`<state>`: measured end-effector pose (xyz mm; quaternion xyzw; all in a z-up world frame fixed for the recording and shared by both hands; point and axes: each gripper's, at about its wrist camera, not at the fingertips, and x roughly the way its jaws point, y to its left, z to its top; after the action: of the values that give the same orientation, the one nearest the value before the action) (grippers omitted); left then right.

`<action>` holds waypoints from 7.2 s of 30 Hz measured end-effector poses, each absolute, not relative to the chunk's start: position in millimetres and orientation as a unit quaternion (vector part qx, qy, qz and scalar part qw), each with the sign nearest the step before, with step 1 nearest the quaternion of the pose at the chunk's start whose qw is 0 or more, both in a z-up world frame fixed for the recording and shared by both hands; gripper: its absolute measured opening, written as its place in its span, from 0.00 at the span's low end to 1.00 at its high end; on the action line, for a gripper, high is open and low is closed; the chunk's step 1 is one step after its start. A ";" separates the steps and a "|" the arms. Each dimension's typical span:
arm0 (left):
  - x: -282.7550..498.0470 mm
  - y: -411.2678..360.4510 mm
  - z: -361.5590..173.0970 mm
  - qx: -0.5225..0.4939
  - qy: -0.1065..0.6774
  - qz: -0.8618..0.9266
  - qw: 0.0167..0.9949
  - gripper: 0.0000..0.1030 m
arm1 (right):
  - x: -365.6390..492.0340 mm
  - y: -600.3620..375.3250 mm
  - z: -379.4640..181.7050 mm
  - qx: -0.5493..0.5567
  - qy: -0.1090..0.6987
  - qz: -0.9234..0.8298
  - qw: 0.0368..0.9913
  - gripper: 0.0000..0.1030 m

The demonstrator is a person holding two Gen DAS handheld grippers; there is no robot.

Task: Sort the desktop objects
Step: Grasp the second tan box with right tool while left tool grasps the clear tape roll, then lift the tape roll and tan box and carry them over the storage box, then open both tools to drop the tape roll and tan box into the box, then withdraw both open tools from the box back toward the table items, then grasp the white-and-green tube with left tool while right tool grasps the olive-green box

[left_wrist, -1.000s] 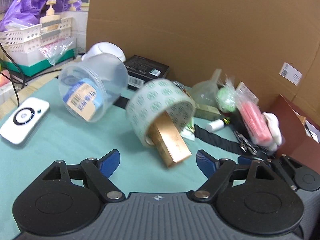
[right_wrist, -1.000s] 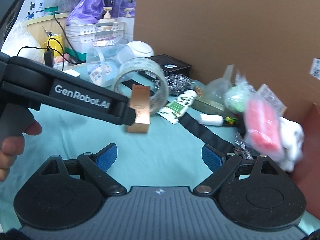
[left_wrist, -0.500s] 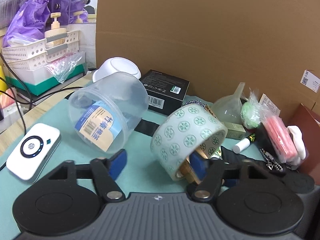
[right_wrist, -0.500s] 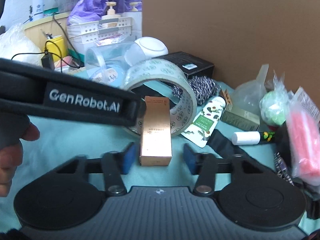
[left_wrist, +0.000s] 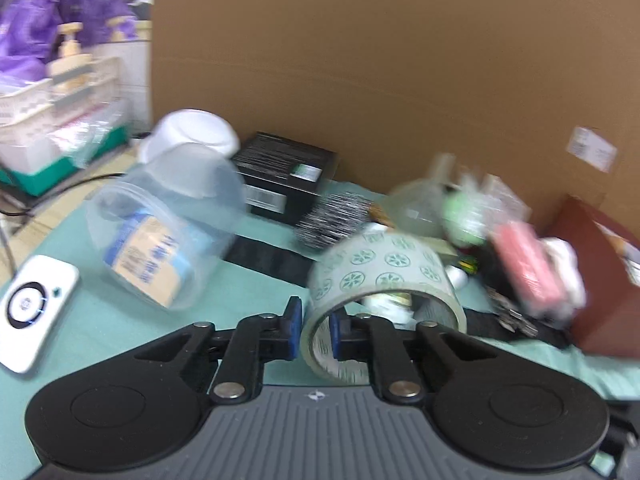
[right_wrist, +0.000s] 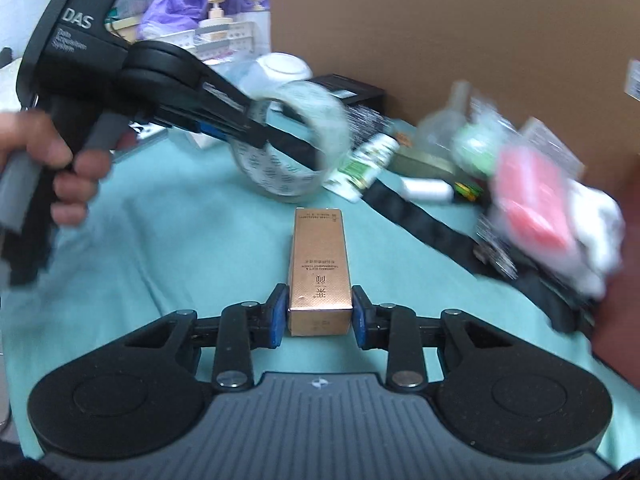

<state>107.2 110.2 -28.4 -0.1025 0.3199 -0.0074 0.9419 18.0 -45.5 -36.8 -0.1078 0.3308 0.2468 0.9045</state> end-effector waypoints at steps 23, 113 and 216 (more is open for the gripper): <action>113.7 73.0 -39.5 -0.039 0.358 -0.013 0.933 0.20 | 27.3 -62.5 -39.3 -0.101 0.327 0.192 0.920 0.35; 196.6 -259.9 49.8 0.016 0.233 -0.277 0.932 0.88 | 47.2 -371.0 28.9 -0.129 0.218 -0.158 0.954 0.88; 169.4 97.7 -51.7 -0.049 0.349 -0.075 0.933 0.23 | 155.4 -27.2 -34.5 -0.147 0.306 0.229 0.912 0.25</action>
<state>169.4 97.7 -51.7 -0.0489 0.3489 -0.0748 0.9329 155.4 -27.2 -34.5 -0.1468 0.3057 0.2292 0.9124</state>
